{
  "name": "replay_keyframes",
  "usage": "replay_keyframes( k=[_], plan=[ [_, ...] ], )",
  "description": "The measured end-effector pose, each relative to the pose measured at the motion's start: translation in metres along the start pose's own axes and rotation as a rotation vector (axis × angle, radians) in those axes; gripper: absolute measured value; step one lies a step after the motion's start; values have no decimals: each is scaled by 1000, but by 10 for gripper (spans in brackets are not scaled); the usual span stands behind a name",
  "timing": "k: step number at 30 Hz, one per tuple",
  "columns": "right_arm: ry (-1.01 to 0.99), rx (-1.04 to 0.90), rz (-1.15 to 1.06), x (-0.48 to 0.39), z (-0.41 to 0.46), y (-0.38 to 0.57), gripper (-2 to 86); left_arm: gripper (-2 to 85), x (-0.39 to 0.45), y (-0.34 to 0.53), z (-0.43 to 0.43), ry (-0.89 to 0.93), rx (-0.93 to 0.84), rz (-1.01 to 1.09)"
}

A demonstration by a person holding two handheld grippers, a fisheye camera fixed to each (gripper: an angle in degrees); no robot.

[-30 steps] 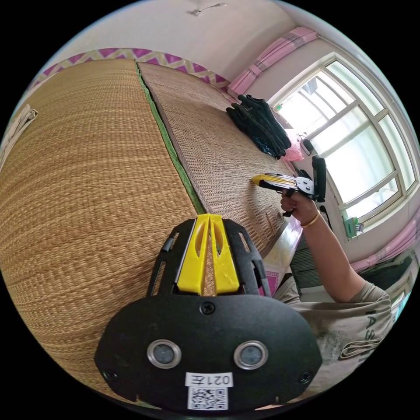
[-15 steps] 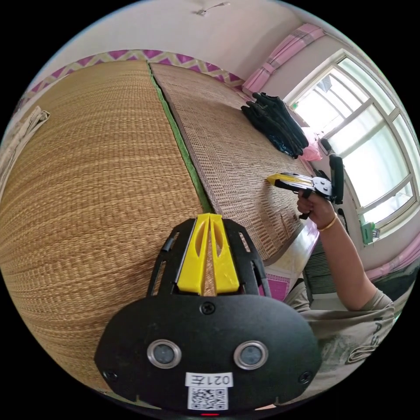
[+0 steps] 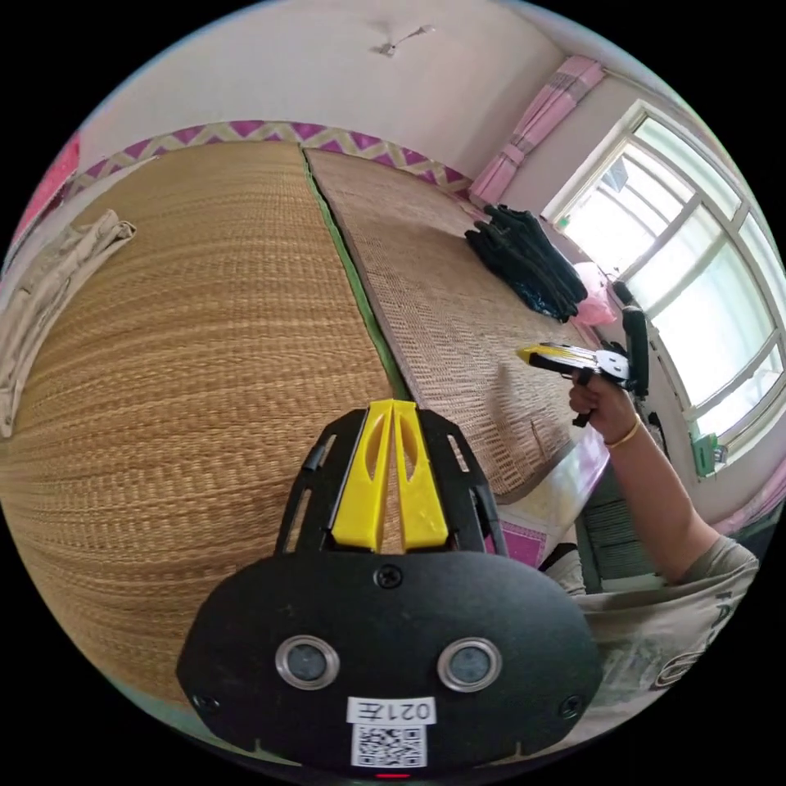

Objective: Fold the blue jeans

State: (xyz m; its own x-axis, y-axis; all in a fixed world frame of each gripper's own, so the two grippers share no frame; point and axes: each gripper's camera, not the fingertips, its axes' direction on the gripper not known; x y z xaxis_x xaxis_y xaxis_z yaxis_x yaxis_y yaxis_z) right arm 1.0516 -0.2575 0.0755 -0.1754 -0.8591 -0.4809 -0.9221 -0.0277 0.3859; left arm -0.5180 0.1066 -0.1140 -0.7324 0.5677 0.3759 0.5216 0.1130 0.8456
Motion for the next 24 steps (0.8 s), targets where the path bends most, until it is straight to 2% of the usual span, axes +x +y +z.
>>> replay_keyframes(
  k=[3, 6, 10, 15, 24],
  plan=[
    [71, 131, 80, 33, -46, -2, -8, -9, -24, 3, -29, -179, 58, -6],
    [229, 218, 151, 78, -89, -19, -4, -9, -67, 0, -36, -50, 55, -70],
    [452, 275, 132, 130, -121, -65, 42, -9, -87, -8, -31, -53, 32, -119],
    [669, 179, -63, 144, -99, -137, 84, -10, -104, -20, -26, -71, -5, -149],
    [797, 38, -225, 154, -53, -224, 134, -10, -128, -34, -34, -60, 5, -163]
  ],
)
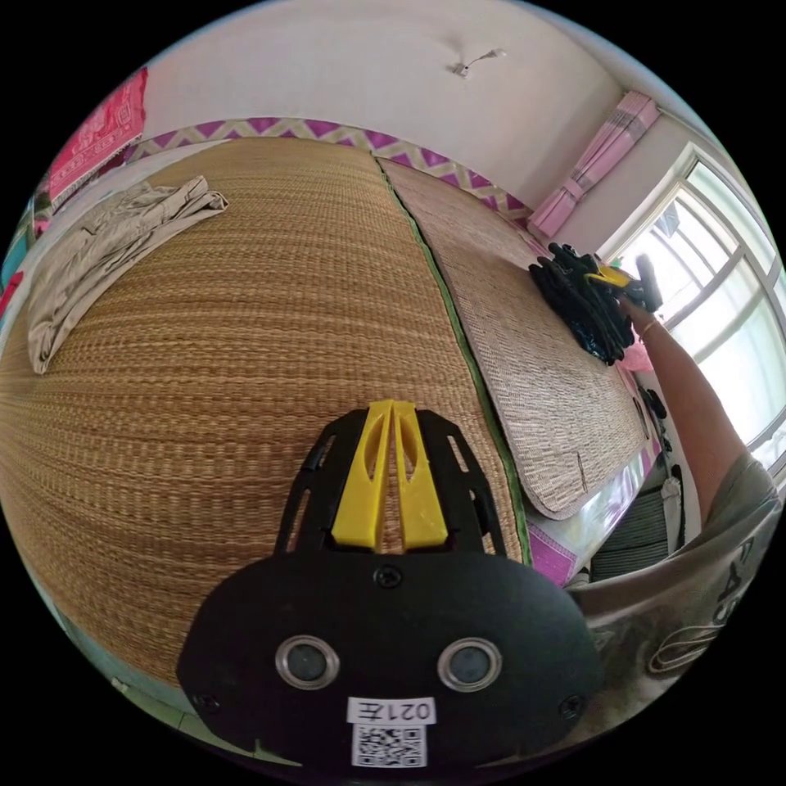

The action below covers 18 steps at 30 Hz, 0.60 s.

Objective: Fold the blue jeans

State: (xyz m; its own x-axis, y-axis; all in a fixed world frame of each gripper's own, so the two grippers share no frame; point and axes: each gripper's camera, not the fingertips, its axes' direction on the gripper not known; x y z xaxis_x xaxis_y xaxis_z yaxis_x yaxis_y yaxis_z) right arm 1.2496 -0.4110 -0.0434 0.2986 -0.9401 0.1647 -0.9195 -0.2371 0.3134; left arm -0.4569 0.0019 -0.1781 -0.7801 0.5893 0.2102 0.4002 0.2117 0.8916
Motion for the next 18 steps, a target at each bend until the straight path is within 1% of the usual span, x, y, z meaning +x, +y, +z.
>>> replay_keyframes(
  k=[3, 5, 6, 8, 10, 13, 14, 16, 18],
  plan=[
    [47, -25, -13, 0, 13, -11, 132, -10, -5, -7, -1, 0, -3, 1],
    [63, -35, 32, 8, 18, -17, 115, -10, -8, -10, -3, 1, -2, 1],
    [59, -34, 64, 15, 18, -19, 90, -10, -11, -13, -4, 2, -1, 0],
    [7, -28, 152, 35, 16, -20, 67, -10, -14, -16, -5, 4, -2, -1],
    [-157, -7, 374, 83, 11, -11, 59, -10, -19, -21, -7, 11, -2, -4],
    [-295, 44, 601, 146, -13, 9, 53, -10, -24, -26, -10, 18, -3, -3],
    [-289, 53, 610, 155, -22, 10, 53, -10, -25, -27, -11, 20, -4, -2],
    [-246, 97, 572, 185, -72, 8, 52, -10, -28, -32, -13, 23, -6, 0],
    [-265, 143, 535, 198, -115, 2, 52, -10, -33, -35, -16, 35, -7, -6]
  ],
)
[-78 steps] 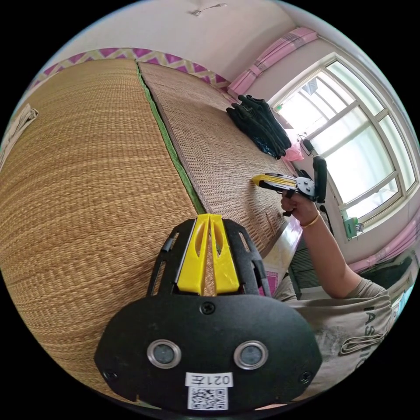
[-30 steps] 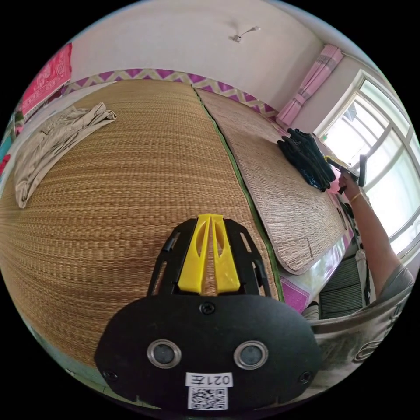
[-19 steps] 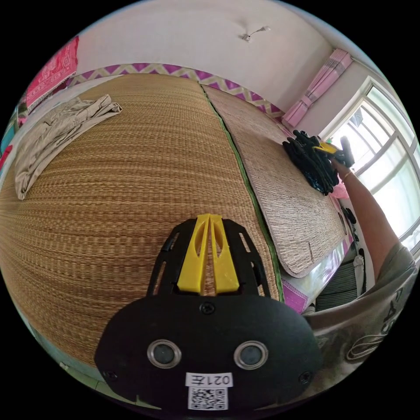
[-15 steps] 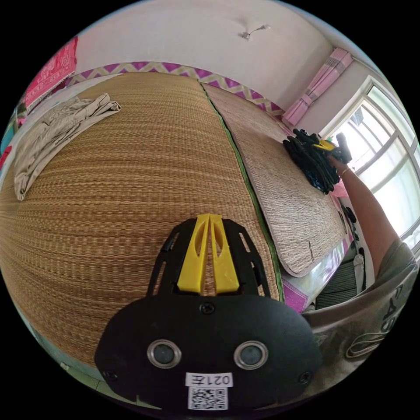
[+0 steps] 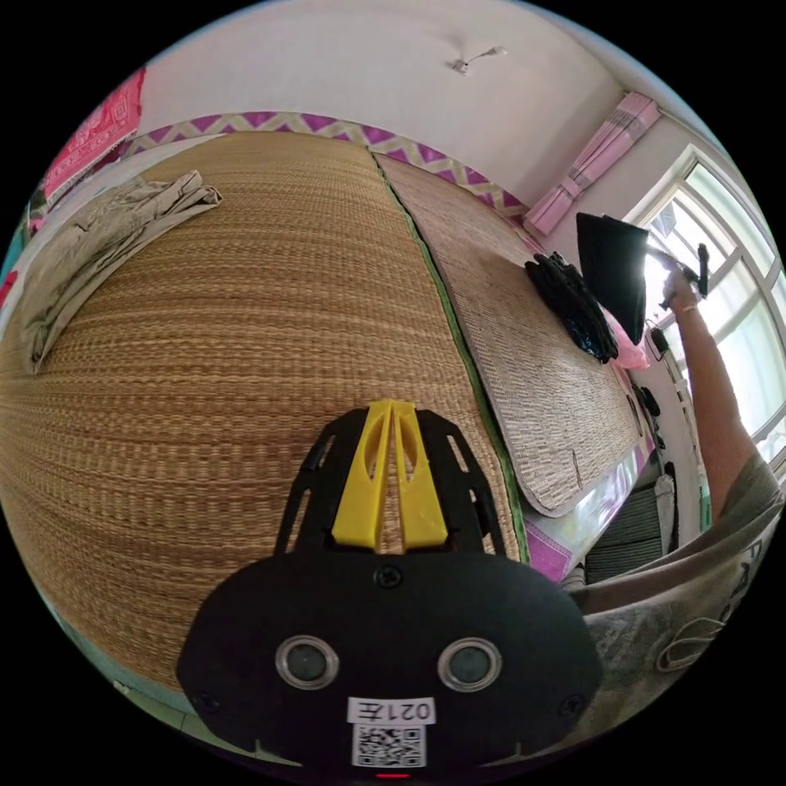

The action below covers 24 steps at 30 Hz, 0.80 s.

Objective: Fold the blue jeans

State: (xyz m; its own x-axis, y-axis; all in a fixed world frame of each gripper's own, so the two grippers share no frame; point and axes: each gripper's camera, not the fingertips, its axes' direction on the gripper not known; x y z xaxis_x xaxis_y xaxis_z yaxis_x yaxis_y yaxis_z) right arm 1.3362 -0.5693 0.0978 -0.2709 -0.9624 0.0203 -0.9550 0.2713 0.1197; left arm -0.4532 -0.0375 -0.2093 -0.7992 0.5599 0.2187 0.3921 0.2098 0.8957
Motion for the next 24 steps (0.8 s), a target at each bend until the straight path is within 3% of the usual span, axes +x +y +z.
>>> replay_keyframes(
  k=[2, 6, 11, 13, 15, 18, 24],
  plan=[
    [-45, 40, -39, -20, -40, -6, 51, -10, -8, -1, -8, 30, 21, -14],
    [-167, 61, -216, -140, -96, 23, 52, -10, -22, 9, -49, 176, 159, 30],
    [-215, 70, -406, -331, -89, 117, 52, -9, -21, 29, -115, 163, 246, 114],
    [-324, -50, -453, -406, -53, 159, 51, -10, -24, 43, -142, 145, 239, 124],
    [-444, -143, -406, -436, -33, 177, 50, -10, -28, 57, -163, 114, 248, 140],
    [-287, -1, -423, -465, -63, 170, 49, -10, -38, 77, -191, 55, 264, 145],
    [-478, 98, -476, -553, -100, 149, 54, -10, -61, 81, -203, 113, 272, 85]
  ],
)
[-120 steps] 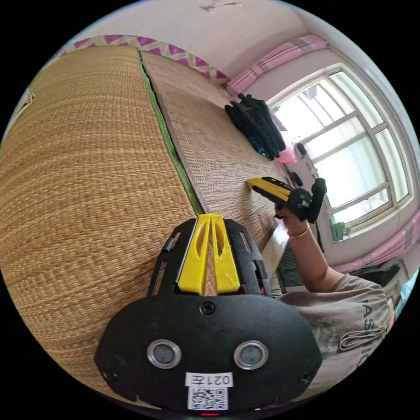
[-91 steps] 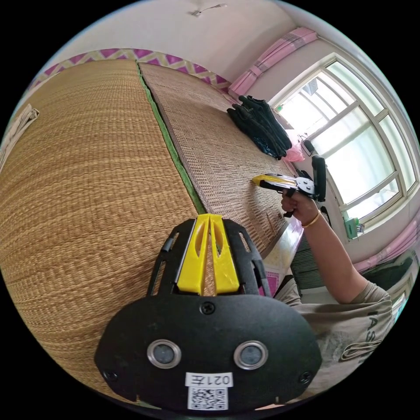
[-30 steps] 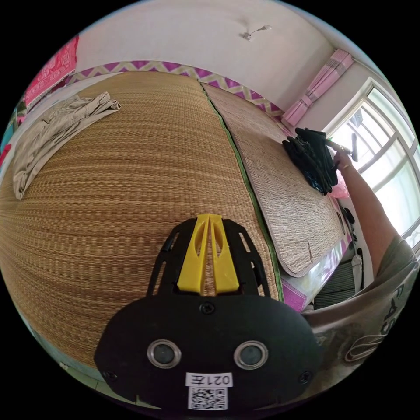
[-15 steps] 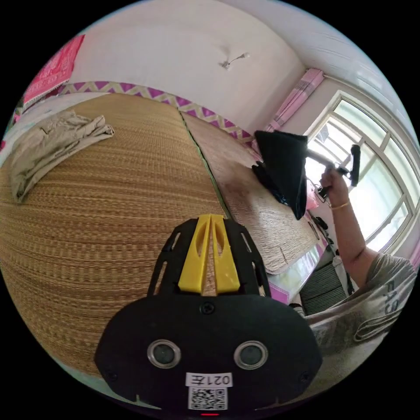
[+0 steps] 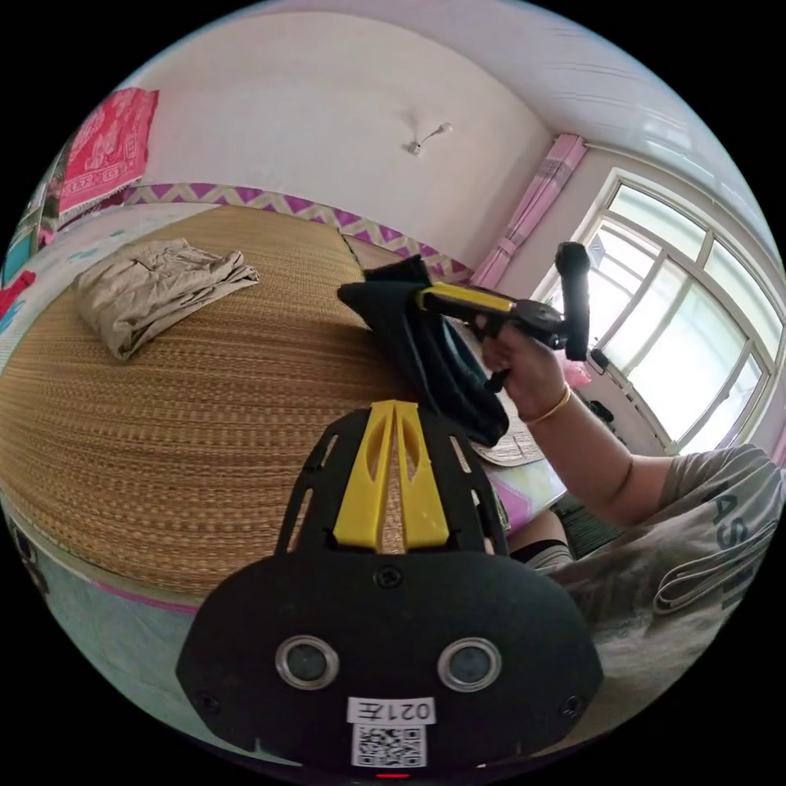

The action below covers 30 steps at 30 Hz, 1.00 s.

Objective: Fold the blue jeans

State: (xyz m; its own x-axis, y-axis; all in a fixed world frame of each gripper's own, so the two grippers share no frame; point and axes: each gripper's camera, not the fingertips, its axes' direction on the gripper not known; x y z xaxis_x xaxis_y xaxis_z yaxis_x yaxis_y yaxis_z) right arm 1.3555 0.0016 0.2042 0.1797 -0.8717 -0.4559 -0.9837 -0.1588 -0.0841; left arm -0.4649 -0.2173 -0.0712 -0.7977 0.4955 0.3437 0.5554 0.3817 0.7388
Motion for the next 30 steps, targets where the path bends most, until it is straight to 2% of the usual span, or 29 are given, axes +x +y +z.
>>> replay_keyframes(
  k=[2, 4, 10, 15, 17, 19, 21, 23, 26, 30],
  plan=[
    [-64, -25, -52, -44, 27, -2, 60, -10, -7, 2, -1, 16, -2, -24],
    [-183, -95, -5, -72, 55, 11, 73, -10, -17, 10, -8, 20, 0, -44],
    [-180, -4, 12, -88, 31, 41, 129, -10, -49, 36, -14, 54, 11, -121],
    [-198, -46, -26, -110, 42, 51, 138, -9, -50, 38, -7, 71, 18, -133],
    [-187, -93, -67, -131, 61, 55, 136, -9, -45, 37, -4, 72, 17, -128],
    [-47, -111, -99, -158, 85, 67, 119, -9, -37, 34, -1, 56, 19, -125],
    [12, -78, -91, -163, 91, 80, 84, -9, -30, 33, 0, 52, 21, -121],
    [-64, -58, -18, -142, 83, 92, 62, -10, -23, 31, 0, 55, 25, -114],
    [-196, 44, 204, -58, 33, 129, 53, -9, -8, 26, 7, 64, 20, -92],
    [-281, 183, 544, 98, -70, 232, 52, -10, 18, 14, 34, 73, -10, -58]
  ],
)
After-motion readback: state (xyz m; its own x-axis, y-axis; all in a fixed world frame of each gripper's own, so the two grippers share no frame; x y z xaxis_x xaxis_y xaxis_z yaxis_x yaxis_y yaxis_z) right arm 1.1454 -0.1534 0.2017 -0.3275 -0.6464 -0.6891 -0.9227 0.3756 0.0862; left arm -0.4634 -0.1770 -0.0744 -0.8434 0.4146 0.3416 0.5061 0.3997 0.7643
